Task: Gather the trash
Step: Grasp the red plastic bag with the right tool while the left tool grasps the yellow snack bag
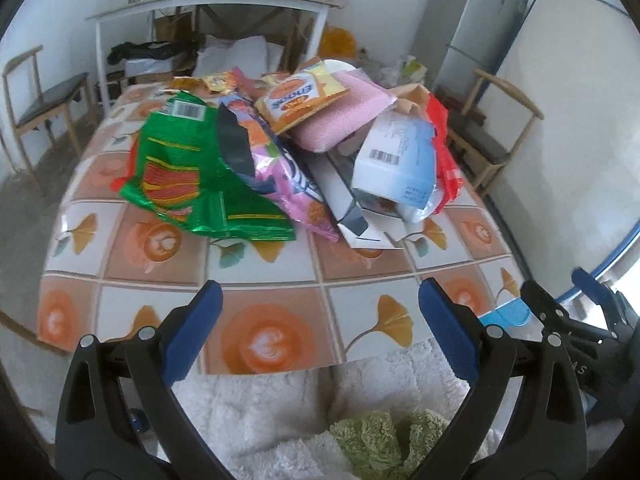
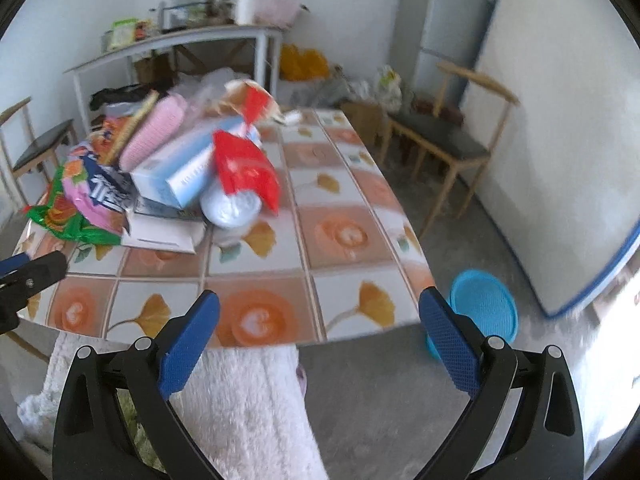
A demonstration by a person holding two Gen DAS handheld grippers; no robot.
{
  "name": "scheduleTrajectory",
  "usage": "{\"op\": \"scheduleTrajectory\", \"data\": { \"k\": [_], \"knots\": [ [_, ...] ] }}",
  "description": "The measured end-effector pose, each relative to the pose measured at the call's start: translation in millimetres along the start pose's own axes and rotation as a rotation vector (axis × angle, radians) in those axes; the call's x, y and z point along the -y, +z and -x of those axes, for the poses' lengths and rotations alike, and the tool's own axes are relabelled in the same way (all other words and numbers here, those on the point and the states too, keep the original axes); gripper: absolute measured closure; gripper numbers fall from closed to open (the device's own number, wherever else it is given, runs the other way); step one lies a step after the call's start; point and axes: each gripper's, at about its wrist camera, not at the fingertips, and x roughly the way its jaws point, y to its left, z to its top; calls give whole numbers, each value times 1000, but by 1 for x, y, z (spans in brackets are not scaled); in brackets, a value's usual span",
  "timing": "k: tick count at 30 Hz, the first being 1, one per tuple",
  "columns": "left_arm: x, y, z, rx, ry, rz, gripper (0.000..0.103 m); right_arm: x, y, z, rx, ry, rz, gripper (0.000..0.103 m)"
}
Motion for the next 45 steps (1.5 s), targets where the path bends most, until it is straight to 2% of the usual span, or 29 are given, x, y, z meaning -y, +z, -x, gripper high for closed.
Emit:
{"op": "scheduleTrajectory", "data": {
  "k": [4,9,11,16,19,21,24,28,32,34,38,45],
  "knots": [
    [-12,1,-11,-32,-39,72,9,-4,13,-5,51,2,25,6],
    [-8,5,-14,29,53,4,9,2,29,-14,99,61,-35,6],
    [-5,9,-9,87,64,-30,9,6,36,-18,114,107,-91,6],
    [12,25,7,300,66,-166,9,16,57,-33,145,188,-168,6],
    [18,44,5,379,97,-229,9,16,64,-40,162,205,-161,9],
    [18,57,0,391,113,-241,9,17,69,-48,159,247,-166,12],
    [14,84,-20,362,141,-244,10,20,73,-58,152,285,-181,17],
    [18,110,-49,287,149,-278,29,18,73,-73,136,307,-183,22],
    [26,117,-72,234,144,-342,34,15,68,-85,111,318,-168,25],
    [26,121,-82,195,123,-362,42,14,67,-89,102,321,-163,25],
    [9,131,-95,137,45,-260,54,16,65,-95,90,329,-168,25],
    [5,129,-100,141,30,-247,76,18,62,-96,83,336,-173,26]
  ]
}}
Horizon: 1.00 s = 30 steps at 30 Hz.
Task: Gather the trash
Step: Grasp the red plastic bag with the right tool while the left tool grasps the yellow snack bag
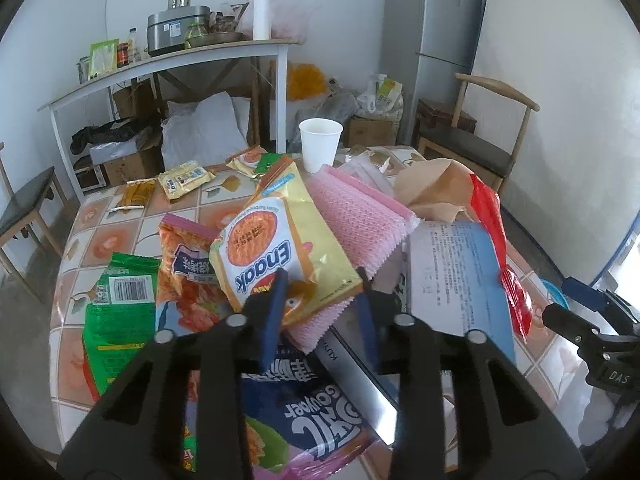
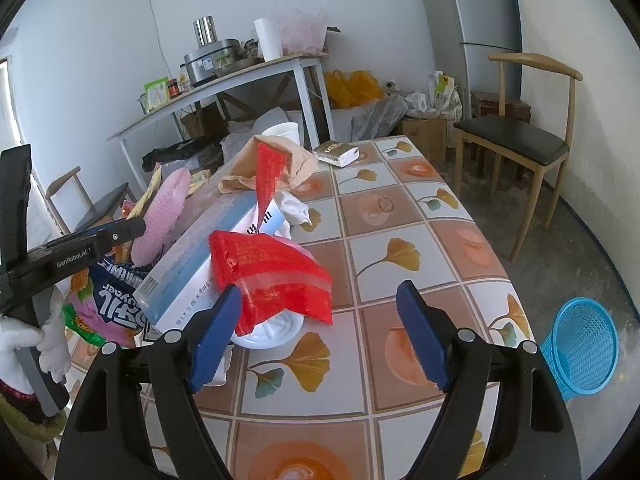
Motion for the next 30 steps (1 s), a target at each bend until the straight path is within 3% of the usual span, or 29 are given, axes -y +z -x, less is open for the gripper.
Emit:
{"op": "scheduleTrajectory", "data": {
  "k": [4,10,18,26,28,30],
  "knots": [
    [0,0,9,21,2,9,89,0,0,2,-1,0,2,28],
    [-4,2,25,74,22,20,100,-3,0,3,1,-12,13,29],
    [-8,1,49,135,47,58,102,-14,2,1,-7,-14,71,35],
    [-7,-3,65,165,4,93,102,-37,7,-13,-26,6,174,38],
    [-7,-3,66,171,-10,97,102,-40,5,-22,-49,2,187,51],
    [-8,-4,67,176,-21,101,102,-40,4,-29,-76,-3,181,54]
  ]
}}
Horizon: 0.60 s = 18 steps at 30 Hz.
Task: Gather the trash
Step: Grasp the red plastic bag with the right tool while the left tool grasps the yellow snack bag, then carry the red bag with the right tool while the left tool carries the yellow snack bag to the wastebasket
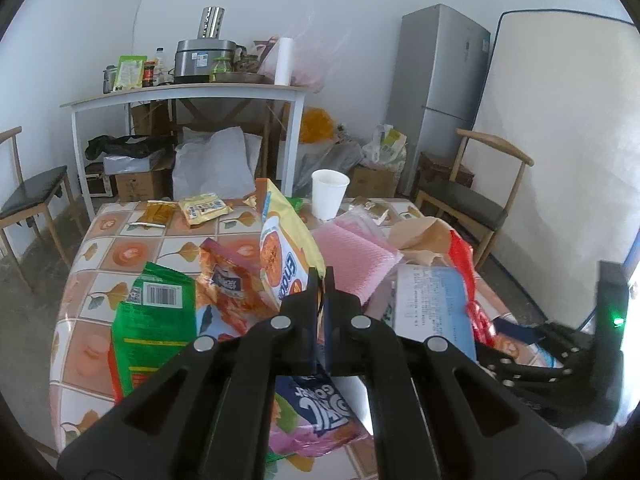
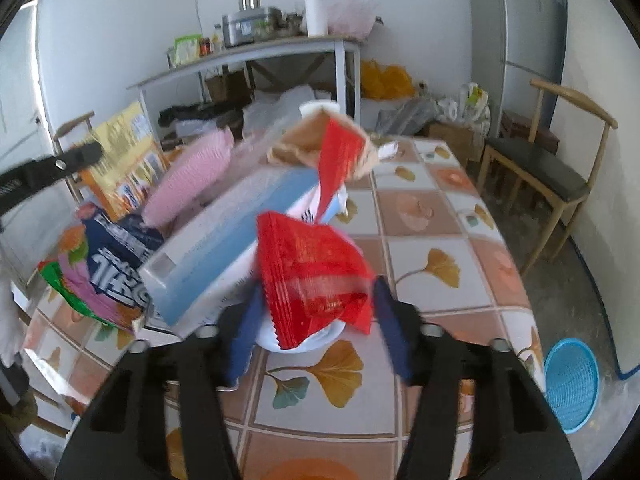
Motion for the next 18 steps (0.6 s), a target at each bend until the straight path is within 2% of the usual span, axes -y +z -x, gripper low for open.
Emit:
{"op": "scheduleTrajectory", "data": {
  "k": [3,7,18],
  "knots": [
    [-1,1,2,14,-17,11,102,1,2,3,10,-15,-12,65],
    [-1,0,5,29,-36,22,102,6,1,9,16,-16,-44,74],
    [-1,1,28,89,-77,57,102,26,4,46,96,-119,-127,79]
  ]
}}
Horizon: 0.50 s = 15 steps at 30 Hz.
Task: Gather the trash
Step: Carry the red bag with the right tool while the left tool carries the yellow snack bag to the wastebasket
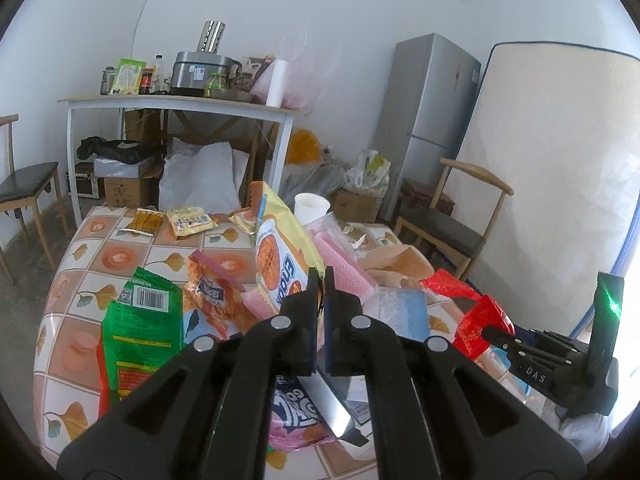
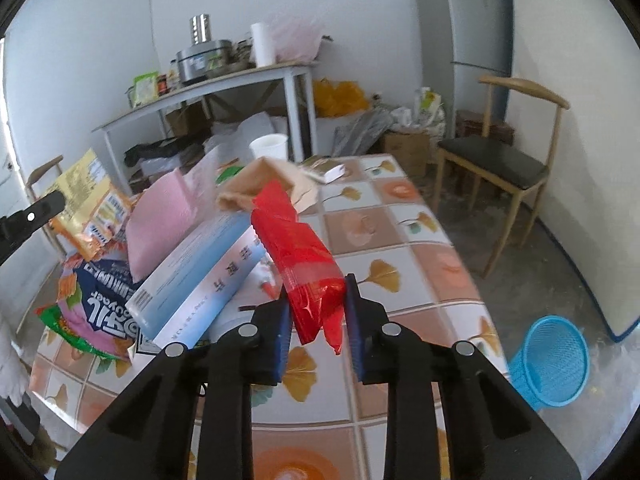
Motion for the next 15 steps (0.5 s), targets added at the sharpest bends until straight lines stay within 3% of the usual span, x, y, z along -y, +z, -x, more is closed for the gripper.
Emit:
{"op": "scheduleTrajectory", "data": {
  "k": [15],
  "knots": [
    [26,9,48,129,-55,-48,102,13,6,55,106,-60,-19,79]
  ]
}}
